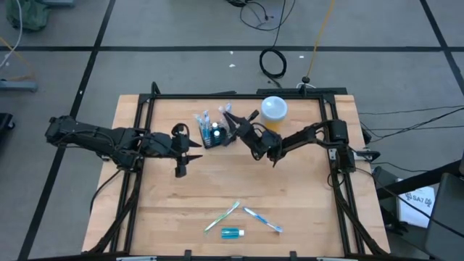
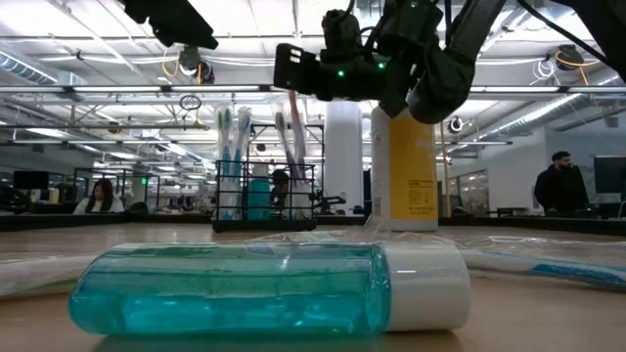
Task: Pick & Place toothbrushing station
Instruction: Put the orange toothbrush into the black mesh organizer, then put the green toothbrush into the black mesh organizer
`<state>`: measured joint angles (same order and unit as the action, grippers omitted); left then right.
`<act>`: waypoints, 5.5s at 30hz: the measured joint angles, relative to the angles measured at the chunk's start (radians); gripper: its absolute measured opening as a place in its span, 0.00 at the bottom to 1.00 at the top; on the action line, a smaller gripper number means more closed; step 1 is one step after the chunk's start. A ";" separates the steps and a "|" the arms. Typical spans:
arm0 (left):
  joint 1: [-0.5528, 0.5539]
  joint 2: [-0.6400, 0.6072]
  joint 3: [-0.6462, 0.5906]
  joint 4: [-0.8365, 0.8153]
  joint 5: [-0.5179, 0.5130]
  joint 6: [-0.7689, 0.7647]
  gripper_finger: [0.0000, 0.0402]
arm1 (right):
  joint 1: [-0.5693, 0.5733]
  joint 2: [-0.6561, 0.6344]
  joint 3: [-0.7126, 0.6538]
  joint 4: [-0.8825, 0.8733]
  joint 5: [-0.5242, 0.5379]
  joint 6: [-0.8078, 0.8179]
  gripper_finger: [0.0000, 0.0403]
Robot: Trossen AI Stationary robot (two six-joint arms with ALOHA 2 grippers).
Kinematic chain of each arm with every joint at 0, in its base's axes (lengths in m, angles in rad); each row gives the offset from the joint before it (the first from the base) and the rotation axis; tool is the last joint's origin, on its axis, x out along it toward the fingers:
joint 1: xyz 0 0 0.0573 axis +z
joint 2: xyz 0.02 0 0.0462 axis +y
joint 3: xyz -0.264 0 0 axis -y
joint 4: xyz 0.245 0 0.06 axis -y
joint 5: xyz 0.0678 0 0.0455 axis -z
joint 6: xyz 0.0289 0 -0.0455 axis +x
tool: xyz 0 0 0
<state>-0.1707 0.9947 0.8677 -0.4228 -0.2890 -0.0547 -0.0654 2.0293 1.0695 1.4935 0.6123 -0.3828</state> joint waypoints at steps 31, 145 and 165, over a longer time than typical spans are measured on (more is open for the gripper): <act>0.000 0.000 0.000 -0.001 0.000 0.024 0.43 | 0.009 -0.001 -0.001 -0.291 0.177 0.161 0.02; -0.278 0.842 0.000 0.768 -0.029 -0.516 0.43 | 0.218 -0.464 -0.002 -1.385 -0.093 0.468 0.43; -0.312 0.942 0.004 0.851 -0.023 -0.583 0.43 | 0.186 -0.464 -0.002 -1.347 -0.094 0.478 0.42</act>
<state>-0.4825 1.9364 0.8719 0.4281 -0.3122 -0.6382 0.1211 1.5650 1.0679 0.1460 0.5182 0.0957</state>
